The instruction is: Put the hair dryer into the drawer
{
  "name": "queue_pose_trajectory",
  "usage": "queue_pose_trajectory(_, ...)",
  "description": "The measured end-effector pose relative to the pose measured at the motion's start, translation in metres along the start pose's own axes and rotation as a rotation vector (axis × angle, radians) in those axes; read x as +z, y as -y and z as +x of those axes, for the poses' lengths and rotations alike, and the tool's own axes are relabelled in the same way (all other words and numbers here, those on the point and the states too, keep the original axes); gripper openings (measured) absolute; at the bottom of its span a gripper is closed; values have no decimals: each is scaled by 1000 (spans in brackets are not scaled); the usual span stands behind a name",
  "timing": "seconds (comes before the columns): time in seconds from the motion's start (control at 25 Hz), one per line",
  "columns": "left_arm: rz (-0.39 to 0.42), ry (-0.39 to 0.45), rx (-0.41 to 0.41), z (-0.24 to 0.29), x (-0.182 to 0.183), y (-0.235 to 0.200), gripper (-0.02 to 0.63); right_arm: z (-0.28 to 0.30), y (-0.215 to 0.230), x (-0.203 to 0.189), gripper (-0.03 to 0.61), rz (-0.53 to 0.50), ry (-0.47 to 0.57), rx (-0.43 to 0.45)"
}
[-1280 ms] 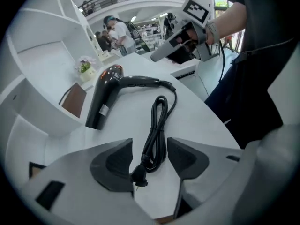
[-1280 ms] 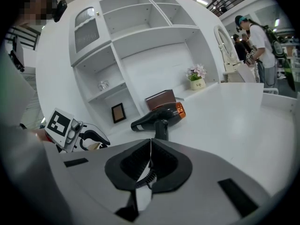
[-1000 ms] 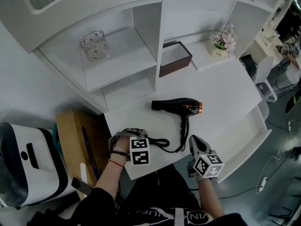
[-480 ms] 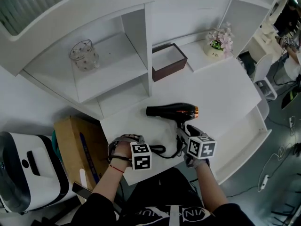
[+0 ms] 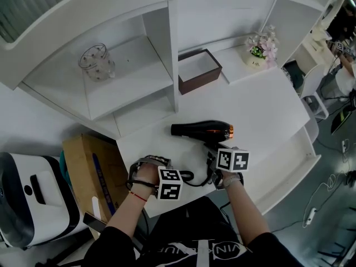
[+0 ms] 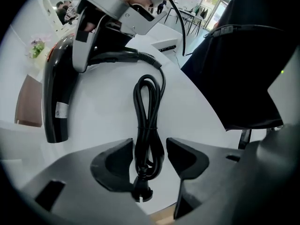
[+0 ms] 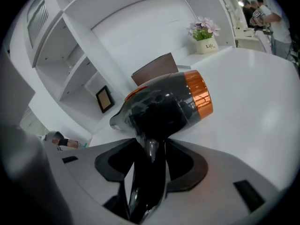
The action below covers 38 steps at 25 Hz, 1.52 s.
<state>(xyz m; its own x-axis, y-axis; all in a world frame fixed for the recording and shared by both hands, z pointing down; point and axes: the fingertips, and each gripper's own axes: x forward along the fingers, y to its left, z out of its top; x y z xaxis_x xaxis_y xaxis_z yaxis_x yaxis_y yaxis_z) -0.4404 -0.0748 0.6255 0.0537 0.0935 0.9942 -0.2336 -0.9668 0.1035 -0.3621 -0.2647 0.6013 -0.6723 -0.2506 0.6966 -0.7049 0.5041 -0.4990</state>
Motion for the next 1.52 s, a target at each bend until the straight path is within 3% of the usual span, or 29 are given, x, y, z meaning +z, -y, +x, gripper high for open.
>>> queue_pose_trajectory(0.16, 4, -1, 24, -2, 0, -1, 213, 0, -1, 1, 179, 29, 31, 28)
queue_pose_trajectory(0.24, -21, 33, 34, -3, 1, 3, 176, -3, 0, 1, 179, 40, 44, 26)
queue_pose_trajectory(0.4, -93, 103, 51, -4, 4, 14, 173, -10, 2, 1, 178, 73, 79, 20)
queue_pose_trajectory(0.56, -102, 132, 66, -7, 11, 23, 173, -23, 5, -1, 178, 103, 114, 13)
queue_pose_trajectory(1.0, 3, 159, 132, -24, 37, 32, 172, -82, 23, -17, 178, 195, 240, -46)
queue_pose_trajectory(1.52, 196, 211, 142, -28, 106, 61, 170, -184, 76, -75, 178, 365, 402, -188)
